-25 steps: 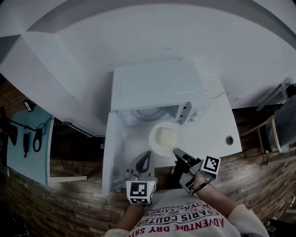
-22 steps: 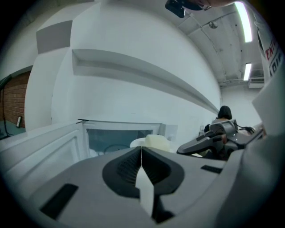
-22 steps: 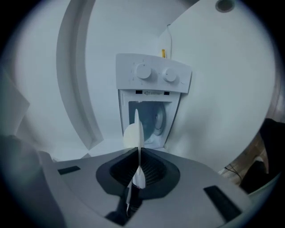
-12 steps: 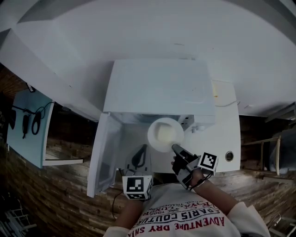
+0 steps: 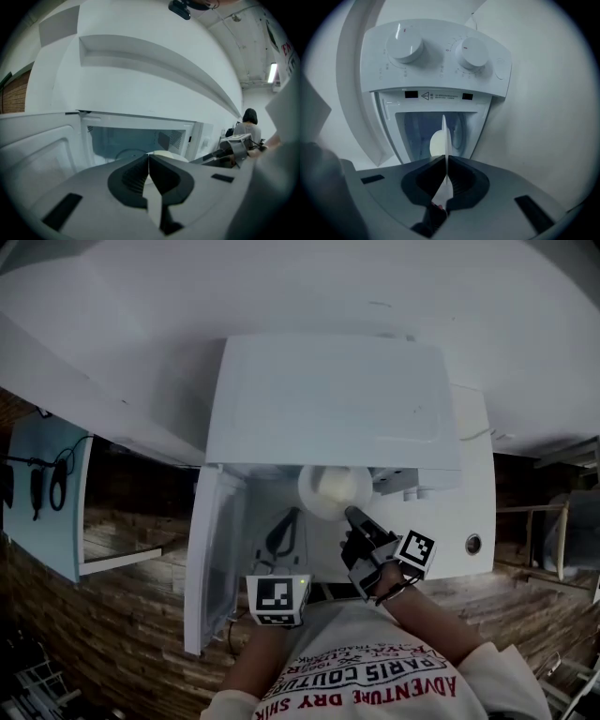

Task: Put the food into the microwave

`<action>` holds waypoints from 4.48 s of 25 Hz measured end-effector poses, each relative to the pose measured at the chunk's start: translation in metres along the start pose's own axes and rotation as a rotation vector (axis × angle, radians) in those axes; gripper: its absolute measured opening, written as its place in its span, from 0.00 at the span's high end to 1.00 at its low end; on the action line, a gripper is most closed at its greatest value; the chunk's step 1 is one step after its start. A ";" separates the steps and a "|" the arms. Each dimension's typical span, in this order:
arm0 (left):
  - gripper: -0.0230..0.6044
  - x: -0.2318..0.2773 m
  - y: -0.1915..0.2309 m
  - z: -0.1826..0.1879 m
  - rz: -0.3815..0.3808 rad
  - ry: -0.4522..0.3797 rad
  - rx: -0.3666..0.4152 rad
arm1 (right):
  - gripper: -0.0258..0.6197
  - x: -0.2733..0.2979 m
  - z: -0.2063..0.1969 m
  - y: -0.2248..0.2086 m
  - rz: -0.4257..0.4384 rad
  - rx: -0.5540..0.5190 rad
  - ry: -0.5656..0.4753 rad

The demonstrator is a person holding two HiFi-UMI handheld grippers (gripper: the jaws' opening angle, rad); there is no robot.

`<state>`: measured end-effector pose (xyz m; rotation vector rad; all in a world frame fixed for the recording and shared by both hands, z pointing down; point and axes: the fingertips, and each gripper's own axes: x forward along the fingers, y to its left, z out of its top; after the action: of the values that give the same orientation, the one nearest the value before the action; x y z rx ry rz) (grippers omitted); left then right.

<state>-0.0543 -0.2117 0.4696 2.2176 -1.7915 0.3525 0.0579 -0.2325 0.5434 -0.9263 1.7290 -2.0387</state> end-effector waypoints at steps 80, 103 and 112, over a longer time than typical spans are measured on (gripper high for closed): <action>0.95 0.005 0.048 -0.037 -0.071 0.094 -0.093 | 0.68 0.097 -0.007 -0.038 -0.493 -1.235 0.517; 0.95 -0.012 0.002 0.052 -0.170 -0.094 0.040 | 0.94 0.023 -0.043 0.111 -0.207 -1.465 0.005; 0.95 -0.026 -0.013 0.077 -0.195 -0.157 0.123 | 0.94 0.009 -0.037 0.154 -0.157 -1.530 -0.182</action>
<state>-0.0458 -0.2130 0.3882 2.5450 -1.6468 0.2603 0.0010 -0.2439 0.3952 -1.4918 3.0082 -0.2586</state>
